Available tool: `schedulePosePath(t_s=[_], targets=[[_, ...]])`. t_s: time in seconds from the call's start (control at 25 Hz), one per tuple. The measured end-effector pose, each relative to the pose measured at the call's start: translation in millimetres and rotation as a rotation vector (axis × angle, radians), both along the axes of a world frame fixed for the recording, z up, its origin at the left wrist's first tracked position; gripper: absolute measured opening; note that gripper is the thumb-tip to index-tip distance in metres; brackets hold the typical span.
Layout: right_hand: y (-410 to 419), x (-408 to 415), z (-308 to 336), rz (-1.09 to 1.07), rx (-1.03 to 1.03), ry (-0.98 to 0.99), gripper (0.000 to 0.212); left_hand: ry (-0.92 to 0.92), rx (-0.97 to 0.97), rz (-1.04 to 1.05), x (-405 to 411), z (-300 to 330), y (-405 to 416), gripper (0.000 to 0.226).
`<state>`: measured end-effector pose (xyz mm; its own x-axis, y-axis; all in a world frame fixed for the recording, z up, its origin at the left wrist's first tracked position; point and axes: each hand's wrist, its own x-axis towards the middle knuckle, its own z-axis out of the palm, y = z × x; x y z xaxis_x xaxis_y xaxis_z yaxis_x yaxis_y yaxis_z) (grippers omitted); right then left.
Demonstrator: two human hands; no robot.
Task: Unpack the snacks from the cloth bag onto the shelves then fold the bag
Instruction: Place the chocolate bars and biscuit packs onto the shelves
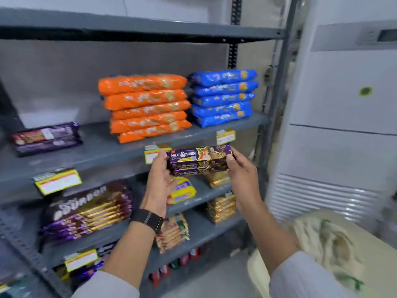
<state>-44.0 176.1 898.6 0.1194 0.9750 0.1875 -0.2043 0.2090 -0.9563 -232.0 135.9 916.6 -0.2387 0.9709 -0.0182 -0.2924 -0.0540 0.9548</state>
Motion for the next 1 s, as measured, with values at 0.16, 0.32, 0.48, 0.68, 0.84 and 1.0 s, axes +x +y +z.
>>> schedulePosePath(t_s=[0.16,0.32,0.48,0.68,0.84,1.0], targets=[[56.5,-134.2,37.0,0.140,0.043,0.009,0.027,0.075,0.049,0.162,-121.3,47.0,20.8,0.051],[84.4,-252.0,57.9,0.268,0.083,0.004,0.022,0.167,0.037,0.334,-232.1,74.1,16.0,0.043],[97.3,-347.6,52.9,0.442,0.082,-0.082,0.036,0.150,-0.037,0.537,-318.2,82.5,14.2,0.042],[112.7,-411.1,39.3,0.536,-0.024,-0.196,0.043,0.264,-0.163,0.615,-366.5,63.9,16.5,0.040],[124.1,-429.8,34.2,0.540,-0.091,-0.232,0.044,0.191,-0.197,0.607,-379.8,62.6,30.6,0.034],[128.5,-436.4,32.5,0.553,-0.071,-0.307,0.051,0.170,-0.187,0.604,-387.8,56.3,41.2,0.030]])
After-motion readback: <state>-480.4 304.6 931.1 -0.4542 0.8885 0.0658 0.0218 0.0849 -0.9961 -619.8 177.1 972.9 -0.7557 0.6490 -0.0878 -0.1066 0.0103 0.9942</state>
